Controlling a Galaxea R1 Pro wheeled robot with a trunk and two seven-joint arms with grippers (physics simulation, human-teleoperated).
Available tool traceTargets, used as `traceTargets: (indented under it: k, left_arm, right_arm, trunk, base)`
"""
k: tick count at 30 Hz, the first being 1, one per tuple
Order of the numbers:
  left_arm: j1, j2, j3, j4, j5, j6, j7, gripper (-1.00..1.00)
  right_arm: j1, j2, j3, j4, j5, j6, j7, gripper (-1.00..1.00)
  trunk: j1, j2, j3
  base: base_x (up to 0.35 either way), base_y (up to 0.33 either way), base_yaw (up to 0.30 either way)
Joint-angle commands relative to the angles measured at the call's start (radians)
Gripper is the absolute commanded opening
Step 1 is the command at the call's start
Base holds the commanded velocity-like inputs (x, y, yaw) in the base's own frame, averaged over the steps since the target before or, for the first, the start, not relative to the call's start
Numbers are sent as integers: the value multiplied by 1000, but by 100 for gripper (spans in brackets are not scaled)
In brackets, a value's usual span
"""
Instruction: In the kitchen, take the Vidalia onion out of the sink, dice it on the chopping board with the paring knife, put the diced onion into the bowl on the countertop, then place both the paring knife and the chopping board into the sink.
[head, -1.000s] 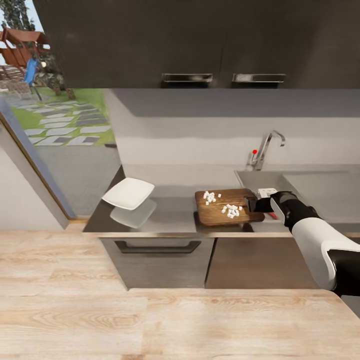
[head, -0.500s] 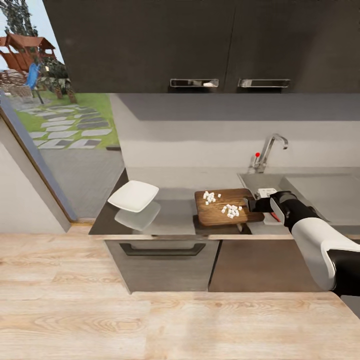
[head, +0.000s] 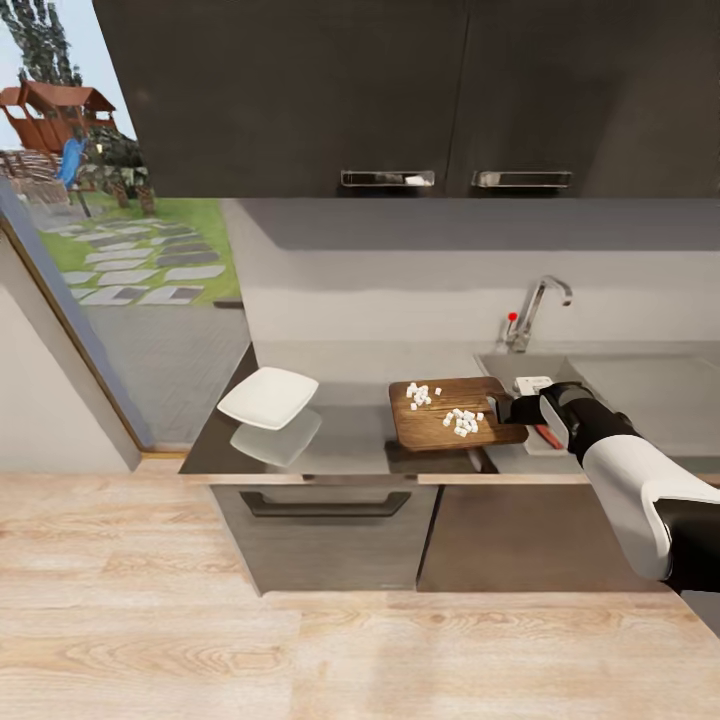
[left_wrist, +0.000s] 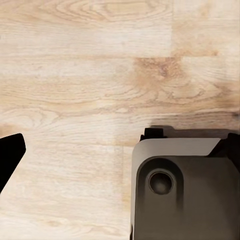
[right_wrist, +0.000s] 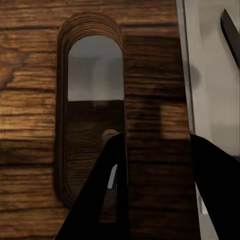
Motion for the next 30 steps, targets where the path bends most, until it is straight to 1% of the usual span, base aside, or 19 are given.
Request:
traceTargets:
  k: [1, 16, 30]
  left_arm:
    - [-2, -1, -9, 4, 9, -7, 0, 100]
    - [-2, 0, -9, 4, 9, -7, 0, 100]
    - [-2, 0, -9, 4, 9, -7, 0, 100]
  right_arm:
    - [-1, 0, -2, -2, 10, 4, 7, -100]
    - [-1, 0, -1, -1, 10, 4, 7, -100]
    - [-1, 0, -1, -1, 10, 4, 7, -100]
  trunk:
    - [0, -1, 0]
    - [0, -1, 24]
    - [0, -1, 46]
  base:
    - [0, 0, 0]
    - [0, 13, 0]
    - [0, 270, 0]
